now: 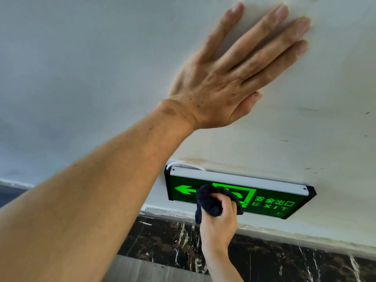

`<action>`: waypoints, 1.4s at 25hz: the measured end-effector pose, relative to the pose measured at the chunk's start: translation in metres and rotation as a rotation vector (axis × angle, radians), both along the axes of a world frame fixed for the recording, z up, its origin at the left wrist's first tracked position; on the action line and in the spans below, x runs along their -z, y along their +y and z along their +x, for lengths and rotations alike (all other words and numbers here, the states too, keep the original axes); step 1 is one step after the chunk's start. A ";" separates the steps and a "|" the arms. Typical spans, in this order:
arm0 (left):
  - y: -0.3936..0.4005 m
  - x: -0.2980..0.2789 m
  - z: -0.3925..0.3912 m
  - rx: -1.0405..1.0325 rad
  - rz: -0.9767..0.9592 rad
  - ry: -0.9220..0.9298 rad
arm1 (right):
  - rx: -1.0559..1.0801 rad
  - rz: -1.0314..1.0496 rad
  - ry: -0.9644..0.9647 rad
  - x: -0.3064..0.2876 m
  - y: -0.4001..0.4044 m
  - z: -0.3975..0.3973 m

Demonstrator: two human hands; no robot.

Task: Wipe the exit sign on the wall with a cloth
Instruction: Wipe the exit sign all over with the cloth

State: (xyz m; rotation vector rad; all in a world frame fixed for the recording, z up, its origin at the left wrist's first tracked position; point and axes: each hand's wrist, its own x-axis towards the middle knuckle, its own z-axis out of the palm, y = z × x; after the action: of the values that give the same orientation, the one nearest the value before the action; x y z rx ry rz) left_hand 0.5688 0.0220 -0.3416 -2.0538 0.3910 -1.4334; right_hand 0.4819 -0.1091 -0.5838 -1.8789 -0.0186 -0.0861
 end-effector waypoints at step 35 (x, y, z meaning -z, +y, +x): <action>0.004 0.002 0.001 -0.065 0.048 -0.040 | 0.294 0.166 0.241 0.036 -0.141 0.062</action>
State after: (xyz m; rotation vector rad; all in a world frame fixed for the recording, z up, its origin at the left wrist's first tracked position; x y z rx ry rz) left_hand 0.5694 0.0258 -0.3437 -1.9791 0.3355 -1.4101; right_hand 0.5438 -0.2505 -0.6203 -1.7038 0.4190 -0.0600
